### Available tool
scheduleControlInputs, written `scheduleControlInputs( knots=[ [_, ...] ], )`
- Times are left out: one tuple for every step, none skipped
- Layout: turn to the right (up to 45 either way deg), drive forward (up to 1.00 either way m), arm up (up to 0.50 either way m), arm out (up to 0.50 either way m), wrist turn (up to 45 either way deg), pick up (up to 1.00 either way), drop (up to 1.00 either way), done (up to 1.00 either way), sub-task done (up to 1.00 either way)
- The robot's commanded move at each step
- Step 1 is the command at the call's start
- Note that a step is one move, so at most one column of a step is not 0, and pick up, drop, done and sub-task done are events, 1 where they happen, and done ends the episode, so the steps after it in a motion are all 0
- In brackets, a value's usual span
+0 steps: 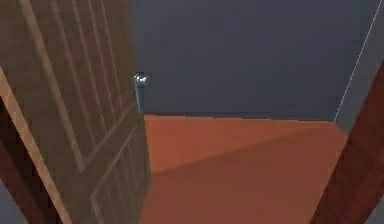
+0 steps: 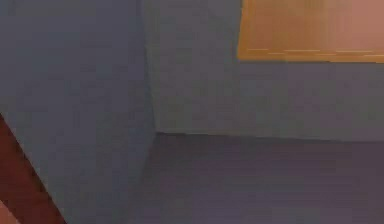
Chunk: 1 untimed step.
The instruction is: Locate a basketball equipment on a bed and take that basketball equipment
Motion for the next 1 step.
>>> scheduleControlInputs(
  knots=[
    [0.0,1.0,0.0,0.0,0.0,0.0,0.0,0.0,0.0]
  ],
)
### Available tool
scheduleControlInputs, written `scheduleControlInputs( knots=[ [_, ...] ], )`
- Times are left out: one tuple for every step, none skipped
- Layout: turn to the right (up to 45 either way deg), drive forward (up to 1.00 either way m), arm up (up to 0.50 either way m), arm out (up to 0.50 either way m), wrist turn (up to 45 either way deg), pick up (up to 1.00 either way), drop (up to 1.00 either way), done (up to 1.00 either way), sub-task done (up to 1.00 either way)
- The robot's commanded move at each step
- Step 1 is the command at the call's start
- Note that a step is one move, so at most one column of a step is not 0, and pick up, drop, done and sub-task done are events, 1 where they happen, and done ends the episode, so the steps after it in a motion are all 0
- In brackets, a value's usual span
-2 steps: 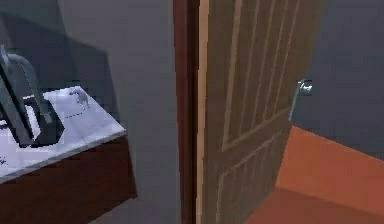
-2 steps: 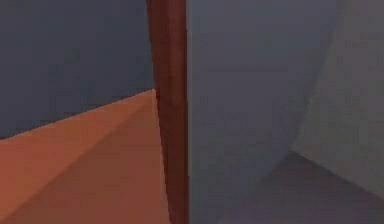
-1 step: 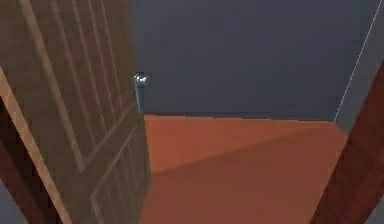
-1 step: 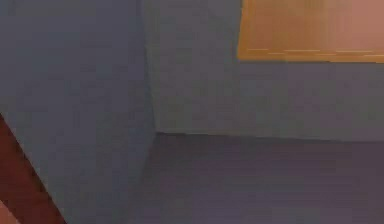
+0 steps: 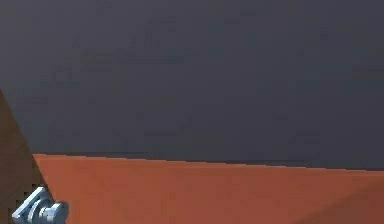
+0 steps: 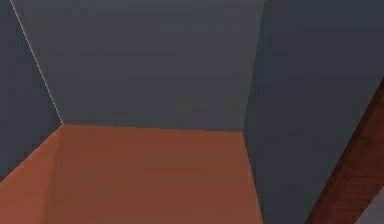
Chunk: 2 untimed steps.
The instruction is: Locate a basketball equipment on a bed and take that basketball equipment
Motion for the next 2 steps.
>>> scheduleControlInputs(
  knots=[
    [6.0,0.0,0.0,0.0,0.0,0.0,0.0,0.0,0.0],
    [0.0,0.55,0.0,0.0,0.0,0.0,0.0,0.0,0.0]
  ],
)
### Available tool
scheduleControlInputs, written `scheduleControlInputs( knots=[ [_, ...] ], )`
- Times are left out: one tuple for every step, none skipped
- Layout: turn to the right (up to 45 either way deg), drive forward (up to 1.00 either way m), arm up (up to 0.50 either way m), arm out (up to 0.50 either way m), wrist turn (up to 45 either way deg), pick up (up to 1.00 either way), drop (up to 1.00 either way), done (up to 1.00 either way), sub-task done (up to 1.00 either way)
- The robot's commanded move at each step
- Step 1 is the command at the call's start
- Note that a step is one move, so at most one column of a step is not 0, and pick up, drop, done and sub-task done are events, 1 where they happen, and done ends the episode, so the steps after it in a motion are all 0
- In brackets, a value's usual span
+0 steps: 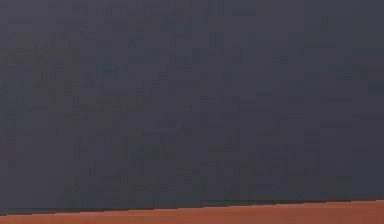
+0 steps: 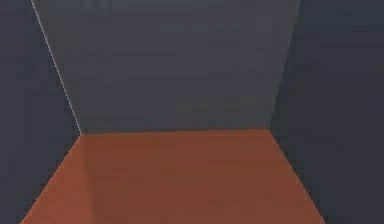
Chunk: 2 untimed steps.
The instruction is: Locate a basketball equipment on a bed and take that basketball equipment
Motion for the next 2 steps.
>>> scheduleControlInputs(
  knots=[
    [-45.0,0.0,0.0,0.0,0.0,0.0,0.0,0.0,0.0],
    [0.0,0.25,0.0,0.0,0.0,0.0,0.0,0.0,0.0]
  ],
)
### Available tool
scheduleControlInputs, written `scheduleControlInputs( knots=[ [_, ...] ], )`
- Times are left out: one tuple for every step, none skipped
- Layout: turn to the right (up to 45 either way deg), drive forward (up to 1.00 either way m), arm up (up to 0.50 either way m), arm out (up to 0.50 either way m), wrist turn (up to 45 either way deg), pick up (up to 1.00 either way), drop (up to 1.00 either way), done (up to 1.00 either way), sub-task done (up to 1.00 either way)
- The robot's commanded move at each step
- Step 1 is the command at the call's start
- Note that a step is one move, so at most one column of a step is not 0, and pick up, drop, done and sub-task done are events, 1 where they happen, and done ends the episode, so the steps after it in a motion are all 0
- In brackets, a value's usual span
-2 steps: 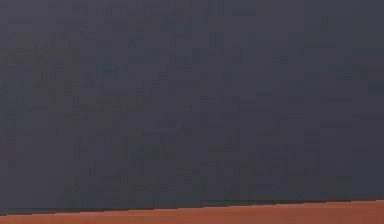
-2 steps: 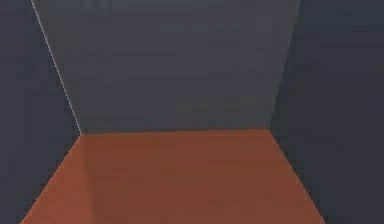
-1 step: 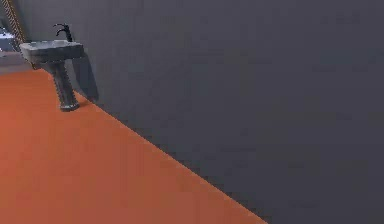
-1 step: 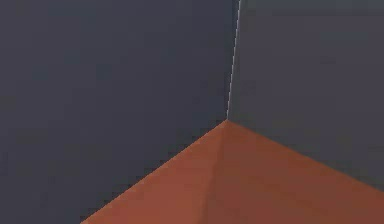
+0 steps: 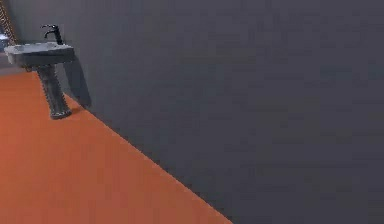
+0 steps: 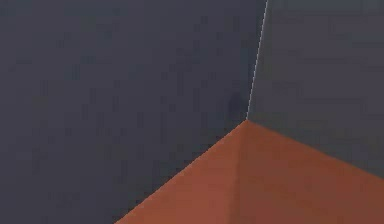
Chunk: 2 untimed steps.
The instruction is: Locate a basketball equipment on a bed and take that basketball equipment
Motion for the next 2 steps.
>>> scheduleControlInputs(
  knots=[
    [-42.0,0.0,0.0,0.0,0.0,0.0,0.0,0.0,0.0],
    [0.0,0.5,0.0,0.0,0.0,0.0,0.0,0.0,0.0]
  ],
)
